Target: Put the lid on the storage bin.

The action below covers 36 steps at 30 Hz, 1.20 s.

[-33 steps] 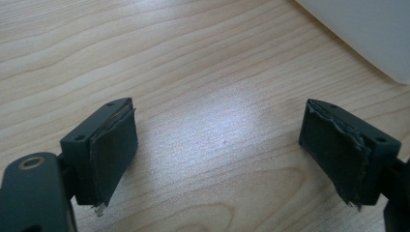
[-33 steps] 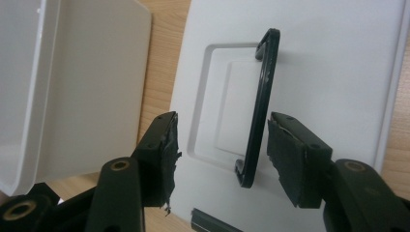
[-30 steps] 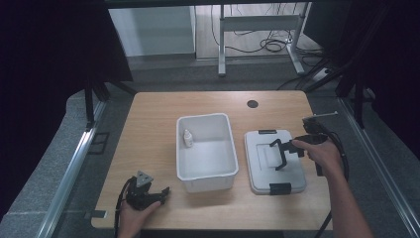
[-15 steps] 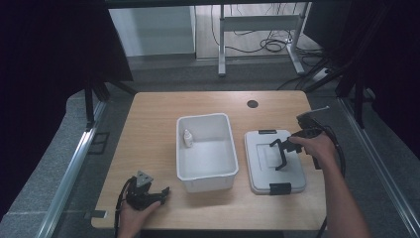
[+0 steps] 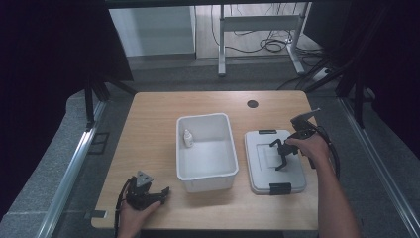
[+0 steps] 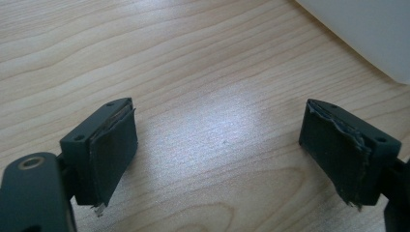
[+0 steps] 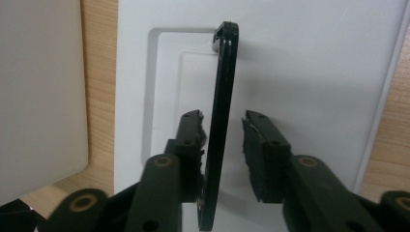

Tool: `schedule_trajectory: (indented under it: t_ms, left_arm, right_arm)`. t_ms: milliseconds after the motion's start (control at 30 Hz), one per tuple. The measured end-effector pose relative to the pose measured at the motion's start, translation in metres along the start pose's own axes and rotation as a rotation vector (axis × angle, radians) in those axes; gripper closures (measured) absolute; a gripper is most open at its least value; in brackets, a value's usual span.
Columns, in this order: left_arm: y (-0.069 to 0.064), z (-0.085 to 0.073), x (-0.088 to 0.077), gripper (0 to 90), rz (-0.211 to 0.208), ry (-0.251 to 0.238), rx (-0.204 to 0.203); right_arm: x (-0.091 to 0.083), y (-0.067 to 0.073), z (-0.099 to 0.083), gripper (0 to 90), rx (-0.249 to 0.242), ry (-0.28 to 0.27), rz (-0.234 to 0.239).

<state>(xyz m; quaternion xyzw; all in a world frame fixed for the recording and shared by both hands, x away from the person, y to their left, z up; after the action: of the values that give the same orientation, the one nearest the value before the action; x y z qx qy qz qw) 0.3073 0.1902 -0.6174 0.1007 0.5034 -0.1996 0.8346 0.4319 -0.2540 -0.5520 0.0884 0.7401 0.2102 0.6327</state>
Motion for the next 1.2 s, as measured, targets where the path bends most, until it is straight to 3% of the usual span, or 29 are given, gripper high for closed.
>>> schedule_trajectory:
  t_ms: [233,733,1200]
  left_arm:
    - [0.000,0.000,0.000,13.4,0.000,0.000,0.000]
    - [0.000,0.000,0.000,13.4,0.000,0.000,0.000]
    - [0.000,0.000,0.000,13.4,0.000,0.000,0.000]
  right_arm:
    - [0.003,0.003,0.002,82.7,0.004,-0.002,0.024]
    - [-0.001,0.005,0.000,84.8,0.052,-0.023,0.007]
    - [-0.038,0.014,-0.008,84.7,0.059,-0.101,0.069]
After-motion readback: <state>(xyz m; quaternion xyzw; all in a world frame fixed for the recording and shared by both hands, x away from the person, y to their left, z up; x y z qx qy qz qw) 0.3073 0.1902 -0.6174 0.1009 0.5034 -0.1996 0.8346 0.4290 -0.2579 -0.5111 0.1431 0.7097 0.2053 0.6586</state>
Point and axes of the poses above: each handheld gripper's, and its own axes: x roughly forward along the jaws, z roughly out of its top, y roughly to its left, the point moved 10 cm from there along x, roughly forward along the jaws, and after that the axes turned 15 degrees about y, right-handed, at the moved point
